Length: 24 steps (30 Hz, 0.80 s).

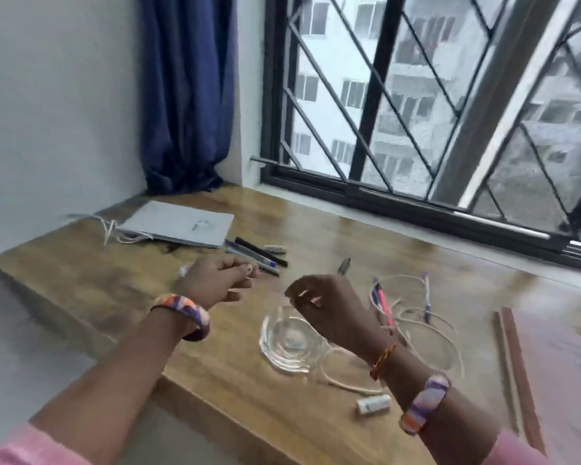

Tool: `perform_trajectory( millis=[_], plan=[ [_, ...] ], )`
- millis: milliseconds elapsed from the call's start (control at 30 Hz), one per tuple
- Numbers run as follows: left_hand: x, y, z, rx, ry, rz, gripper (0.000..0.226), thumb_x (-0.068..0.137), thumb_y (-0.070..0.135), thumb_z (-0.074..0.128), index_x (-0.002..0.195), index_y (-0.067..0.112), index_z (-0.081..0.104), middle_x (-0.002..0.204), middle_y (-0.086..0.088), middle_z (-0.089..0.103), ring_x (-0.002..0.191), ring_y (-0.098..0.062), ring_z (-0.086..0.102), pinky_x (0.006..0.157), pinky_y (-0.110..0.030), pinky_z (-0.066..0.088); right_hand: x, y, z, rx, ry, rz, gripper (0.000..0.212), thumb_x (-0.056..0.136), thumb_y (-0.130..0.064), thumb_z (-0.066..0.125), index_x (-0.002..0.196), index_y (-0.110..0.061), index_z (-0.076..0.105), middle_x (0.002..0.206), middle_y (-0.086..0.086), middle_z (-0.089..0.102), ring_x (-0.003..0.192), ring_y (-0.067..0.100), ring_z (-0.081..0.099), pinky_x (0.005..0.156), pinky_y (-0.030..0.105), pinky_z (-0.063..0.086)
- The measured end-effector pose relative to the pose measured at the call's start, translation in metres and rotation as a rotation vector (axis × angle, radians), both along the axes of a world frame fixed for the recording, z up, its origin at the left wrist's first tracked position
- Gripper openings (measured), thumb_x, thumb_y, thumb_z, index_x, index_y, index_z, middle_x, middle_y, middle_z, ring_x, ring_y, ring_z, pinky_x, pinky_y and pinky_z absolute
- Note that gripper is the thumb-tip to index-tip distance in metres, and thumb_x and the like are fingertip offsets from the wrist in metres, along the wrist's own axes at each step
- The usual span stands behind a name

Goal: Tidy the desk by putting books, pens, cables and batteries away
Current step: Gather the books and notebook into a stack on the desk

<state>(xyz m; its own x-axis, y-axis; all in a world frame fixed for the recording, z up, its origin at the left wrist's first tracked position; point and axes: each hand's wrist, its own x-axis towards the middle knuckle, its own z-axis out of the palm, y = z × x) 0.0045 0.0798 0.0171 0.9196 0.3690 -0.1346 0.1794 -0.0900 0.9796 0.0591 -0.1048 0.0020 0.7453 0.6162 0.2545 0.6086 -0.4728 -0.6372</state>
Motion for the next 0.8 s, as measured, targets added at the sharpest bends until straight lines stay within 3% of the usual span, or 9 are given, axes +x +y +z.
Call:
perform_trajectory(
  millis=[200,267,333,400,433,500,600,667,800],
  plan=[
    [0.039,0.135,-0.005,-0.132,0.079,0.321,0.020,0.092,0.000,0.050,0.073,0.007,0.054,0.065,-0.006,0.053,0.049,-0.010,0.046,0.035,-0.014,0.037,0.053,0.113,-0.006,-0.056,0.083,0.143,0.013,0.082,-0.009,0.064,0.090,-0.012,0.073,0.084,-0.013,0.066,0.075,0.005,0.061,0.071,0.011,0.047],
    [0.051,0.166,-0.013,-0.237,0.141,0.384,0.026,0.093,-0.004,0.046,0.069,0.005,0.051,0.060,-0.010,0.054,0.045,-0.012,0.047,0.038,-0.015,0.036,0.065,0.139,-0.013,-0.073,0.131,0.154,0.013,0.083,-0.010,0.064,0.092,-0.011,0.073,0.087,-0.011,0.067,0.078,0.007,0.062,0.070,0.008,0.045],
    [0.060,0.180,-0.016,-0.370,0.198,0.342,0.025,0.092,-0.005,0.045,0.070,-0.001,0.055,0.085,-0.026,0.064,0.066,-0.023,0.051,0.054,-0.015,0.044,0.076,0.157,-0.020,-0.109,0.171,0.168,0.014,0.084,-0.012,0.063,0.095,-0.011,0.072,0.094,-0.007,0.070,0.083,0.009,0.064,0.075,0.013,0.048],
    [0.079,0.187,-0.019,-0.604,0.222,0.277,0.015,0.093,0.004,0.049,0.096,0.001,0.062,0.134,-0.027,0.044,0.109,-0.030,0.048,0.087,-0.026,0.044,0.085,0.166,-0.023,-0.135,0.191,0.170,0.015,0.085,-0.011,0.062,0.096,-0.011,0.072,0.097,-0.006,0.071,0.086,0.010,0.065,0.078,0.016,0.050],
    [0.088,0.191,-0.021,-0.701,0.205,0.281,0.023,0.093,0.008,0.049,0.113,0.006,0.060,0.145,-0.022,0.030,0.128,-0.030,0.037,0.099,-0.033,0.038,0.091,0.168,-0.024,-0.145,0.195,0.162,0.014,0.085,-0.010,0.062,0.095,-0.011,0.072,0.096,-0.005,0.071,0.086,0.010,0.065,0.078,0.016,0.050],
    [0.107,0.197,-0.027,-0.806,0.190,0.350,0.038,0.094,0.011,0.049,0.131,0.010,0.046,0.146,-0.017,0.027,0.135,-0.029,0.030,0.102,-0.036,0.035,0.101,0.170,-0.025,-0.157,0.195,0.132,0.013,0.084,-0.009,0.062,0.091,-0.012,0.072,0.091,-0.007,0.070,0.083,0.006,0.065,0.075,0.014,0.049],
    [0.127,0.201,-0.033,-0.866,0.223,0.429,0.037,0.094,0.016,0.050,0.128,0.009,0.039,0.114,-0.013,0.043,0.108,-0.025,0.048,0.081,-0.028,0.041,0.113,0.169,-0.024,-0.118,0.199,0.070,0.013,0.081,-0.005,0.064,0.085,-0.014,0.072,0.079,-0.012,0.067,0.073,0.000,0.061,0.067,0.006,0.044],
    [0.136,0.202,-0.032,-0.833,0.235,0.451,0.022,0.093,0.019,0.050,0.112,0.012,0.041,0.088,-0.008,0.038,0.077,-0.020,0.042,0.064,-0.025,0.039,0.118,0.168,-0.021,-0.103,0.183,0.058,0.014,0.080,-0.004,0.064,0.082,-0.015,0.072,0.076,-0.012,0.066,0.072,0.003,0.061,0.066,0.008,0.043],
    [0.151,0.204,-0.035,-0.821,0.235,0.466,0.021,0.094,0.021,0.048,0.114,0.015,0.045,0.082,-0.003,0.036,0.064,-0.014,0.033,0.058,-0.021,0.034,0.121,0.169,-0.016,-0.091,0.153,0.068,0.024,0.080,-0.005,0.063,0.075,-0.028,0.067,0.081,-0.005,0.070,0.078,0.010,0.065,0.071,0.019,0.050]
  ],
)
